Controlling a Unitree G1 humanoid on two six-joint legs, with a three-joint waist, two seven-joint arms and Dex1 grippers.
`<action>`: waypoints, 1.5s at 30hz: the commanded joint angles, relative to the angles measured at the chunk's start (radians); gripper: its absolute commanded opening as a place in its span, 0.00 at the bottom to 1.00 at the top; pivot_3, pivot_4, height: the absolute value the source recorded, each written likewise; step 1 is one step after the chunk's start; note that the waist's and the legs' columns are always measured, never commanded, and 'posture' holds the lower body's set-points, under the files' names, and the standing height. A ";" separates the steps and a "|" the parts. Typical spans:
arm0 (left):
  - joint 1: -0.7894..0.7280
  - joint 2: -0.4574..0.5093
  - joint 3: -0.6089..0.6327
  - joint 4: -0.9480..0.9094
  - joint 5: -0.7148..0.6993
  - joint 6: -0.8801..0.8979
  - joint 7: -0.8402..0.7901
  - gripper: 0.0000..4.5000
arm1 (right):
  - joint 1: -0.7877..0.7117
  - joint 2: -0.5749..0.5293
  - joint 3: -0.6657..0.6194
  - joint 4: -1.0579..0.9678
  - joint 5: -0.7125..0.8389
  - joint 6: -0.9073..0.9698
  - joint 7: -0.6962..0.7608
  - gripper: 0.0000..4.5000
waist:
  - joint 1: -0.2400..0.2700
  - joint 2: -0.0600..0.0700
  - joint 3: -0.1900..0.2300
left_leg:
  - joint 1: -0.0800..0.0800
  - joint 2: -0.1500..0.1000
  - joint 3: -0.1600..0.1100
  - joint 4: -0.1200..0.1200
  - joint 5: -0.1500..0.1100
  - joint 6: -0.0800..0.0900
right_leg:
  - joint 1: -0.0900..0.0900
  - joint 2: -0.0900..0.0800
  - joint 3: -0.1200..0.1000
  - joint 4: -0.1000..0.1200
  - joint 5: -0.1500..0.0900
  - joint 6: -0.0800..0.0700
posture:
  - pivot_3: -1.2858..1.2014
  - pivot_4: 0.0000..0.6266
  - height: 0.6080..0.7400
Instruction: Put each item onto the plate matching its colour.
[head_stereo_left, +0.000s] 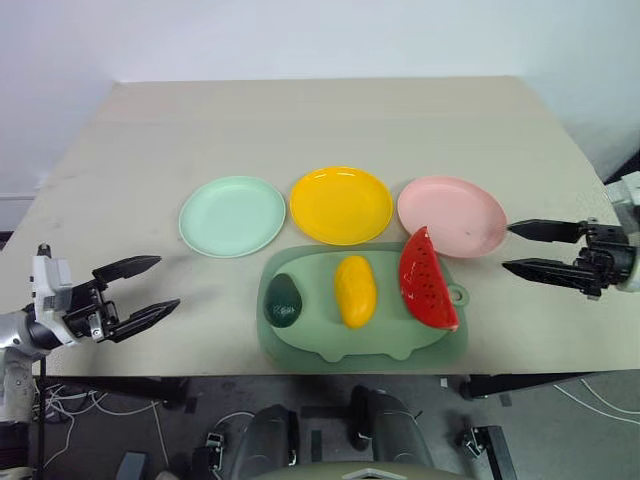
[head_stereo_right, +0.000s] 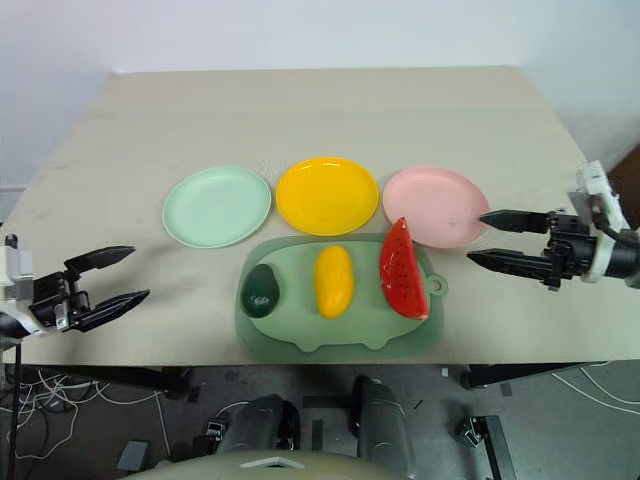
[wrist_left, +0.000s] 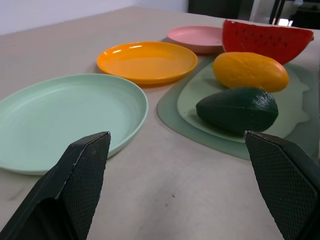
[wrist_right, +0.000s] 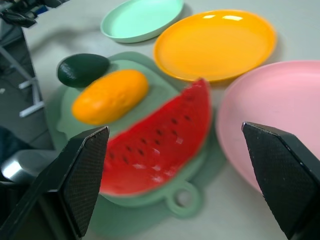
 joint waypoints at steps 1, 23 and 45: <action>-0.028 -0.004 -0.005 0.008 0.016 -0.041 0.001 1.00 | -0.097 0.008 -0.003 -0.083 0.098 0.216 -0.148 1.00 | 0.000 0.000 0.000 | 0.000 0.000 0.000 0.000 0.000 0.000 | 0.000 0.000 0.000 0.000 0.000 0.000 | 0.52 0.24 0.95; -0.024 -0.081 -0.028 -0.006 0.030 -0.100 0.069 1.00 | -0.340 0.340 0.112 -0.362 0.135 0.758 -0.781 1.00 | -0.006 -0.001 0.000 | -0.002 -0.001 0.000 0.000 -0.001 0.001 | -0.001 0.001 0.000 0.000 0.000 0.000 | 0.52 0.24 0.95; -0.012 -0.105 -0.036 -0.035 0.030 -0.117 0.109 1.00 | -0.164 0.261 0.377 -0.403 -0.095 0.529 -0.715 1.00 | -0.009 -0.007 -0.003 | -0.001 0.000 -0.001 0.000 -0.001 0.001 | 0.000 0.002 0.000 0.000 0.000 0.000 | 0.52 0.24 0.95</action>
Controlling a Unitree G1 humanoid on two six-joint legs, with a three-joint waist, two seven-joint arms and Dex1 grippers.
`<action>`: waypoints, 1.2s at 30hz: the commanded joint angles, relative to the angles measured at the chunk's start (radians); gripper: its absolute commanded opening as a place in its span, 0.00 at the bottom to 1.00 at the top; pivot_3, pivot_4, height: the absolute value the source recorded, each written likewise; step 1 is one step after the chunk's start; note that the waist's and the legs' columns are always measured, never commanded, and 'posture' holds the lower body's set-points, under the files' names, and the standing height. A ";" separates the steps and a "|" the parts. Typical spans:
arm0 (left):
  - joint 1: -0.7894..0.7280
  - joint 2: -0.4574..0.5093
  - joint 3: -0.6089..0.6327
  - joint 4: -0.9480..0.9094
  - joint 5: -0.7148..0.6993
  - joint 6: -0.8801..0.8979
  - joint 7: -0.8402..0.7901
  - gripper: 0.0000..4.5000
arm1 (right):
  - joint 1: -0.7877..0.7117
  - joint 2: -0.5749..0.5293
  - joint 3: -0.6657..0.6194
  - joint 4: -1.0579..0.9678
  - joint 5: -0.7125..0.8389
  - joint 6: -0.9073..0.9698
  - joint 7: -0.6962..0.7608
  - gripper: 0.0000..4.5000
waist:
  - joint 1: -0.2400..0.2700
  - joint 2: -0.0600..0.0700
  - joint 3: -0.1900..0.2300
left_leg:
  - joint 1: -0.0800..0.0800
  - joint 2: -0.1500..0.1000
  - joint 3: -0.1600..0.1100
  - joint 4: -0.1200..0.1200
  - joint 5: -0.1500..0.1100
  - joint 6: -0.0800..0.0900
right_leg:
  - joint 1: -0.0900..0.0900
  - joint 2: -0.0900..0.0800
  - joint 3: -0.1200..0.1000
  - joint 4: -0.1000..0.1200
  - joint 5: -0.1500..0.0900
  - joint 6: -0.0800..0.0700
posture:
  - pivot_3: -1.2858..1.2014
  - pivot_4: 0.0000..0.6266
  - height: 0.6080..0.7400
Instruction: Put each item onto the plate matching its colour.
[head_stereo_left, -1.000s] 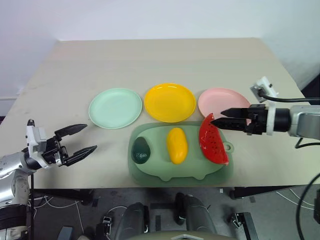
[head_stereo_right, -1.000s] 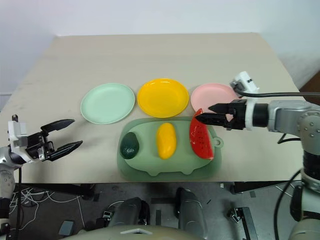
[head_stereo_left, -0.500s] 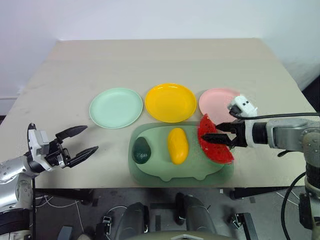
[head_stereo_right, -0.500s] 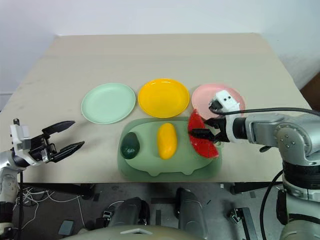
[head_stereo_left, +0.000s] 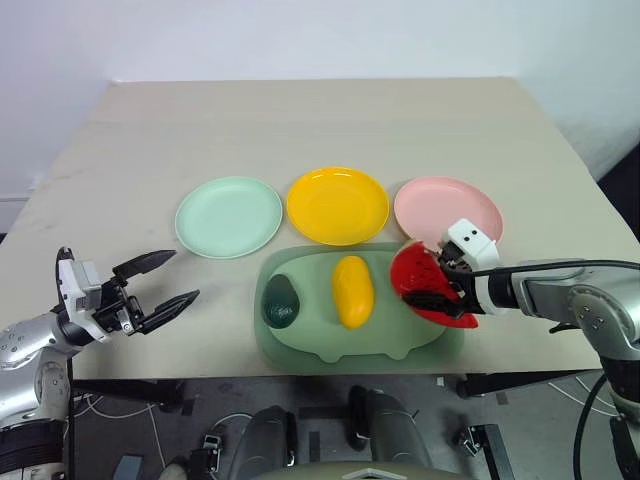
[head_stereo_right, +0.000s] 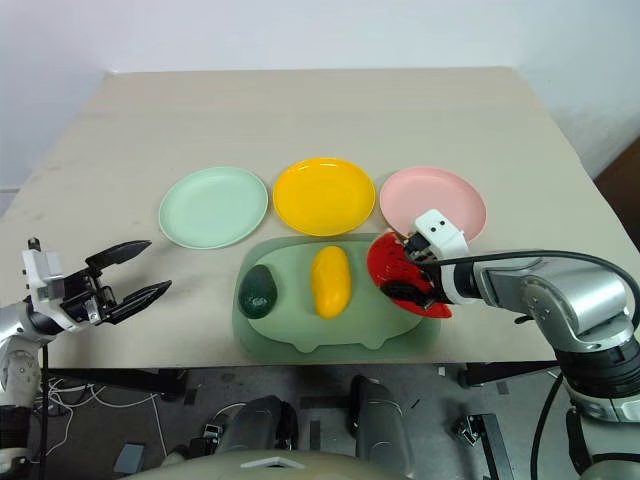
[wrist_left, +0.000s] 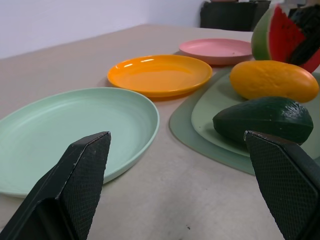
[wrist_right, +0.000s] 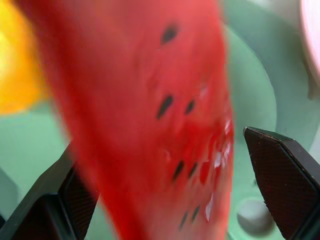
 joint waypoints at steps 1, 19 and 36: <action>-0.002 -0.001 0.008 -0.026 -0.006 -0.021 0.003 1.00 | 0.005 -0.013 0.034 -0.003 -0.043 -0.045 0.021 1.00 | 0.000 -0.001 0.000 | 0.000 0.000 0.000 0.000 0.000 0.000 | 0.000 0.000 0.000 0.000 0.000 0.000 | 0.52 0.24 0.95; 0.007 0.009 0.031 -0.042 -0.019 -0.008 0.025 1.00 | -0.405 0.016 -0.032 0.503 -0.132 -0.167 0.164 0.68 | 0.002 -0.003 -0.001 | -0.002 0.000 0.000 -0.001 0.000 0.000 | -0.002 0.000 0.000 0.000 0.000 0.000 | 0.52 0.24 0.95; -0.030 0.009 0.015 -0.028 -0.011 0.006 0.026 1.00 | -0.637 0.113 0.171 1.174 -0.546 -0.563 0.293 0.68 | -0.004 -0.001 0.000 | -0.002 -0.001 0.003 -0.001 0.000 0.000 | -0.002 0.000 0.000 0.001 0.000 0.000 | 0.52 0.24 0.95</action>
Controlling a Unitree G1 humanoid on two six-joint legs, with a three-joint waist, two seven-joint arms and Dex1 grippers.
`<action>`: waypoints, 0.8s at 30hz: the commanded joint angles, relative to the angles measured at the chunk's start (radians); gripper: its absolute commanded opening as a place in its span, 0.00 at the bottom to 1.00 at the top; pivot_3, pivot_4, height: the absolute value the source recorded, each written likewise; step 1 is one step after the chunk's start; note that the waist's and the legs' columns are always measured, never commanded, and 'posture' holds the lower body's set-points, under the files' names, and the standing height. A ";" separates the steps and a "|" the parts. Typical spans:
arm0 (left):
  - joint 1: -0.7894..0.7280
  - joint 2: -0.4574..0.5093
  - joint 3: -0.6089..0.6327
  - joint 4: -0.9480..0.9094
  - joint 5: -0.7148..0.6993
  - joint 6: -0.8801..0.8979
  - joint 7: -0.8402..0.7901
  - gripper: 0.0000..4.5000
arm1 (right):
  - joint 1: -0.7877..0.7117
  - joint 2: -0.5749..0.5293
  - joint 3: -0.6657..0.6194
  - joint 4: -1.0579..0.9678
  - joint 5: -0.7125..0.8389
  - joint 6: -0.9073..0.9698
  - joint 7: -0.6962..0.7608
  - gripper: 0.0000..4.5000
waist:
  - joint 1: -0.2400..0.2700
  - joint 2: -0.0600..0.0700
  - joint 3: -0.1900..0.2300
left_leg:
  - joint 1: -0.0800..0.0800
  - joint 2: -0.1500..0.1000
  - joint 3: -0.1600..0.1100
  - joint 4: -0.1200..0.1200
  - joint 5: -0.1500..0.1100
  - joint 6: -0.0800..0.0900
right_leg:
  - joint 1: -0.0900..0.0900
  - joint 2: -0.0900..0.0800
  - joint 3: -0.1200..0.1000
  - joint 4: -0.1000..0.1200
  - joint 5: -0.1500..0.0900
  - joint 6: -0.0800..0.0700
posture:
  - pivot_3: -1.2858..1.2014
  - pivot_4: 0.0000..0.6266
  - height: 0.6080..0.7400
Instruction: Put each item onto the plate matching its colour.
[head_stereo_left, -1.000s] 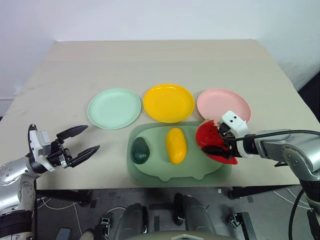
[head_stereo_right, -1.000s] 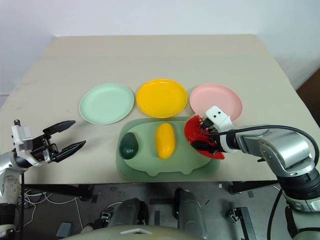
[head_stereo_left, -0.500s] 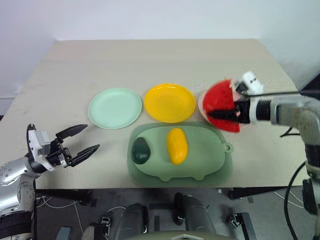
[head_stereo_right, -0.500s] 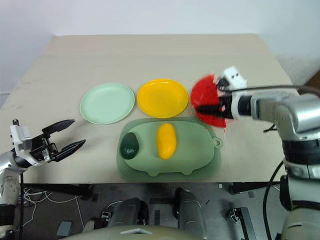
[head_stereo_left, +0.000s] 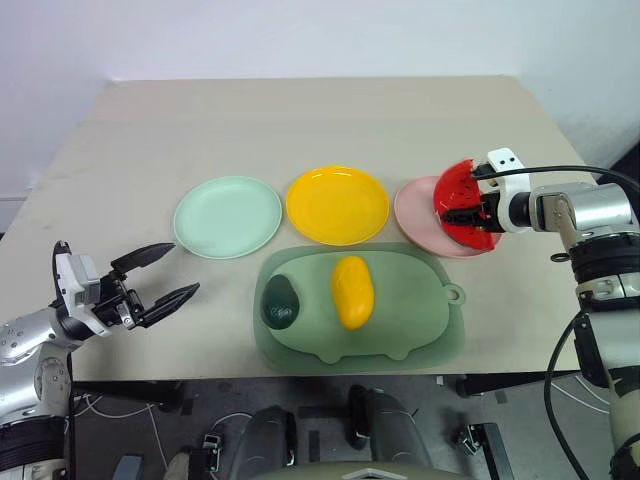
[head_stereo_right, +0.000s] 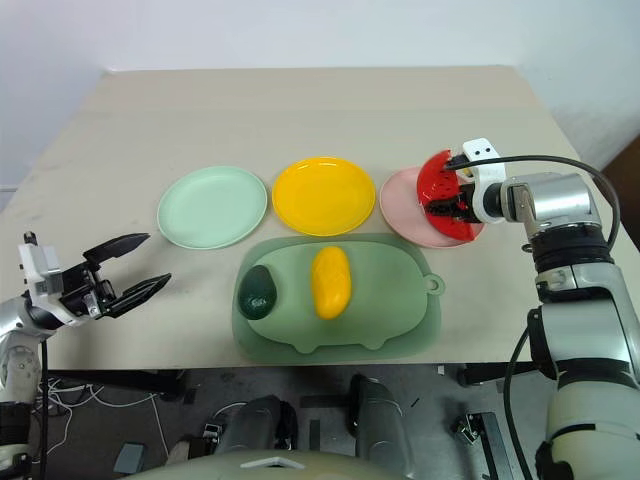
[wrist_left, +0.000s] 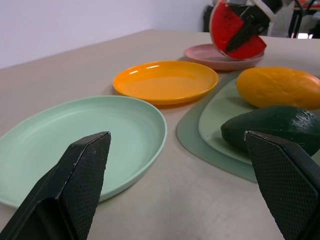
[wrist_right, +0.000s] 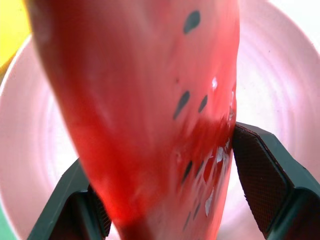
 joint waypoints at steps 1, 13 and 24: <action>-0.005 0.008 0.009 -0.011 -0.010 -0.002 0.004 1.00 | -0.063 0.000 0.006 0.056 -0.064 -0.067 0.039 0.75 | 0.000 0.000 0.000 | 0.000 0.000 0.000 0.000 0.000 0.000 | 0.000 0.000 0.000 0.000 0.000 0.000 | 0.52 0.24 0.95; -0.014 0.000 -0.005 -0.005 -0.007 -0.005 0.004 1.00 | -0.132 -0.115 0.005 -0.036 -0.139 -0.064 0.267 0.98 | 0.004 0.003 0.002 | 0.000 0.000 -0.001 0.000 0.000 0.000 | 0.000 -0.001 0.000 0.000 0.000 0.000 | 0.52 0.24 0.95; -0.046 0.006 -0.021 0.021 0.003 -0.010 -0.006 1.00 | -0.111 -0.140 -0.109 -0.598 0.057 0.387 0.299 0.98 | 0.003 0.005 0.003 | -0.002 0.001 -0.001 0.000 0.000 0.000 | -0.003 0.000 0.000 0.001 0.000 0.000 | 0.52 0.24 0.95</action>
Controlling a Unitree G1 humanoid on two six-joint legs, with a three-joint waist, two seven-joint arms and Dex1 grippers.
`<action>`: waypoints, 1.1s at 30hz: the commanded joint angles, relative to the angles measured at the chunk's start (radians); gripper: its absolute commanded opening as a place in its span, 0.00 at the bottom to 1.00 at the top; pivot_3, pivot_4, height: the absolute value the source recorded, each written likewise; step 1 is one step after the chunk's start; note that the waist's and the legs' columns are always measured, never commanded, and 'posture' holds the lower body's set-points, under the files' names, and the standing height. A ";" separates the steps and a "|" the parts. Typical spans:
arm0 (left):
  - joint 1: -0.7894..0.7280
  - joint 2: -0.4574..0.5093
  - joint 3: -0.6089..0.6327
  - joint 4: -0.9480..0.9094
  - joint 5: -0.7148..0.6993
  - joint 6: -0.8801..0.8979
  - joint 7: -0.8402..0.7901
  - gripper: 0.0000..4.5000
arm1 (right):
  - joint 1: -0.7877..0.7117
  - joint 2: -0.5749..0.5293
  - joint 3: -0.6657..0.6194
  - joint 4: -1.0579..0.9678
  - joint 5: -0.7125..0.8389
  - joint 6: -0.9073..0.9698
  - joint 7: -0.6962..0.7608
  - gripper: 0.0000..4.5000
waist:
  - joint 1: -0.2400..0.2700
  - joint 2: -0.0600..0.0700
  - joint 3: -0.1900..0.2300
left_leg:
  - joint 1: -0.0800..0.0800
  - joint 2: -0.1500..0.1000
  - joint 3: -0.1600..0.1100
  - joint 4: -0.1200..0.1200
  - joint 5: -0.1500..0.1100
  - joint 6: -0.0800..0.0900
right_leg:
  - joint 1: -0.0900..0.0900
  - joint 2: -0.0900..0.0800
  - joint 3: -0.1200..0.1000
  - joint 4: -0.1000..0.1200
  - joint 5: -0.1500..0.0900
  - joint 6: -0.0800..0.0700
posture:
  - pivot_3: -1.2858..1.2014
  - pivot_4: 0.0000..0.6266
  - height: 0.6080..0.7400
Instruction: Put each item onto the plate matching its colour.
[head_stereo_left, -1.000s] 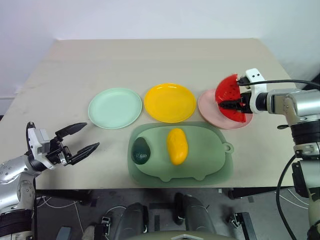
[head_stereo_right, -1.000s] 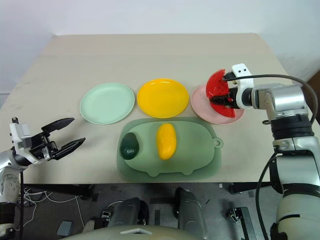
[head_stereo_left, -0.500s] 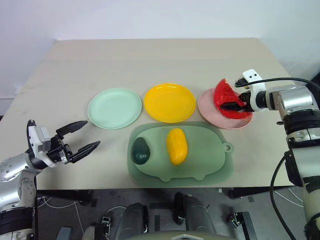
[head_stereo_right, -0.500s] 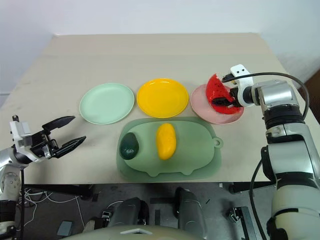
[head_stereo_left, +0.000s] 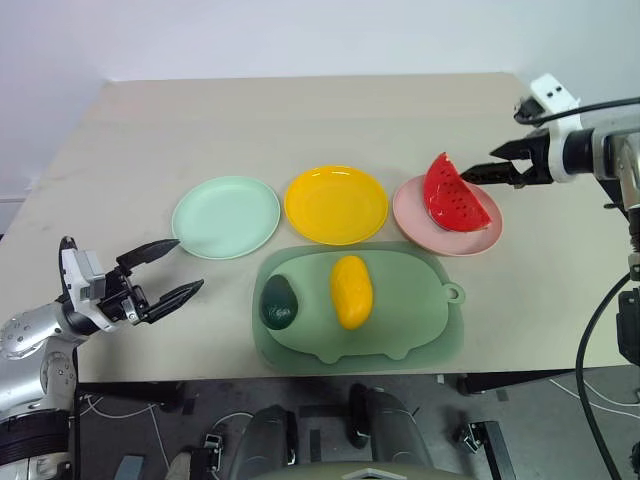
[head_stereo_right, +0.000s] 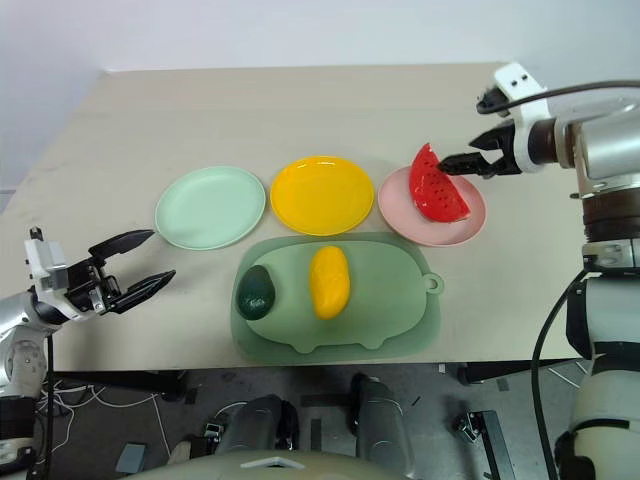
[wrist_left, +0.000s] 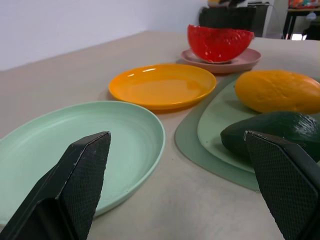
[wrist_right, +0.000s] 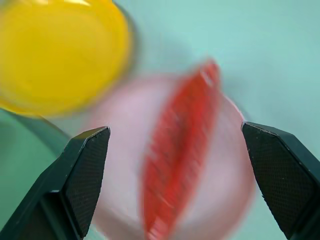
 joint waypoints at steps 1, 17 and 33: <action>-0.008 0.009 0.001 0.002 0.003 -0.012 -0.005 1.00 | 0.032 0.024 -0.064 -0.232 0.100 0.194 -0.039 0.98 | 0.002 -0.001 0.000 | -0.001 0.000 0.000 0.000 0.000 0.000 | 0.000 0.000 0.000 0.000 0.000 0.000 | 0.52 0.24 0.95; -0.016 0.003 -0.017 0.009 0.008 -0.017 -0.008 1.00 | 0.308 0.350 -0.241 -0.548 0.628 0.523 -0.634 0.98 | 0.003 -0.002 -0.001 | -0.009 -0.002 -0.003 0.004 0.001 -0.002 | -0.004 -0.001 -0.003 0.001 0.001 0.000 | 0.52 0.24 0.95; -0.009 -0.004 -0.017 0.000 0.009 -0.020 -0.003 1.00 | 0.397 0.306 -0.110 -0.500 1.453 0.457 -1.416 0.98 | 0.003 -0.002 -0.001 | -0.009 -0.002 -0.001 0.004 0.001 -0.001 | -0.004 -0.001 -0.003 0.001 0.001 0.000 | 0.52 0.24 0.95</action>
